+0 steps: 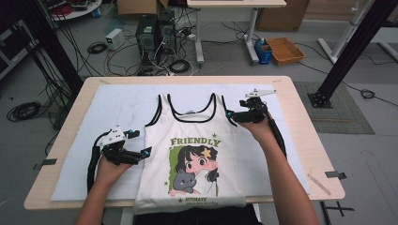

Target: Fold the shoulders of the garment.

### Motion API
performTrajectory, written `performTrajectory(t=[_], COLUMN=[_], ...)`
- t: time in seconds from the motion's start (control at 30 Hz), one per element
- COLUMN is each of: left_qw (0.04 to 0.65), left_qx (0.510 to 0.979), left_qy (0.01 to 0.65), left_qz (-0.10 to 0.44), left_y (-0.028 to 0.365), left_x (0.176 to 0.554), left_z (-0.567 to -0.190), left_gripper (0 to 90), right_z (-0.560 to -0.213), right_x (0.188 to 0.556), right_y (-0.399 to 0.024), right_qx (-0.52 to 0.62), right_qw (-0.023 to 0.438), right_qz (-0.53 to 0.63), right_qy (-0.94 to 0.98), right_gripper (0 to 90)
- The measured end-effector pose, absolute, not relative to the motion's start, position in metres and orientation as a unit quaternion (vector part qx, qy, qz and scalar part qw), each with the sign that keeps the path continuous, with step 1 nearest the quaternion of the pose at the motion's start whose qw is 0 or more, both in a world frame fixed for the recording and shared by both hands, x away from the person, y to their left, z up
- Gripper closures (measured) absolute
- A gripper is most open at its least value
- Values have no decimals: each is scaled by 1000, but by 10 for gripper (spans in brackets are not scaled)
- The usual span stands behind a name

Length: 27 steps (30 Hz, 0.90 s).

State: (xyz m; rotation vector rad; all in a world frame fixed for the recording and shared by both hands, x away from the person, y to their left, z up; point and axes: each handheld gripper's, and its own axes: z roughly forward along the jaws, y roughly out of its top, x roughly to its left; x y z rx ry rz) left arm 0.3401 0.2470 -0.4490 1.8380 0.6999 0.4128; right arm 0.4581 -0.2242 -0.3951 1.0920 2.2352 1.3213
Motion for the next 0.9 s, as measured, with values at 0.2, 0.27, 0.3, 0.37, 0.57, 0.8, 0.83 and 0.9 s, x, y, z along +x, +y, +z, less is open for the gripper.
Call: performTrajectory(t=[0.2, 0.27, 0.3, 0.37, 0.57, 0.8, 0.83, 0.9], left_qw=[537, 537, 536, 535, 535, 533, 534, 534], left_qx=[772, 772, 773, 773, 773, 775, 775, 775], left_qy=[292, 292, 292, 294, 295, 292, 293, 293], left_qz=[174, 173, 173, 171, 171, 170, 171, 169], left_y=[247, 246, 246, 246, 246, 246, 246, 246], left_x=[340, 339, 340, 340, 340, 341, 341, 341], left_z=[-449, -449, -449, -449, -449, -449, -449, -449], left_gripper=[114, 114, 114, 114, 114, 114, 114, 114], right_z=[-397, -397, -399, -401, -403, -405, -406, -409], right_x=[473, 479, 485, 492, 510, 531, 534, 538], right_y=[-217, -214, -211, -208, -199, -188, -187, -187], right_qx=[398, 402, 403, 411, 426, 444, 444, 449], right_qw=[154, 154, 156, 152, 153, 155, 157, 159], right_qz=[449, 446, 448, 438, 431, 411, 412, 416], right_qy=[785, 785, 783, 785, 780, 781, 780, 775], right_gripper=[176, 176, 176, 176, 176, 176, 176, 176])
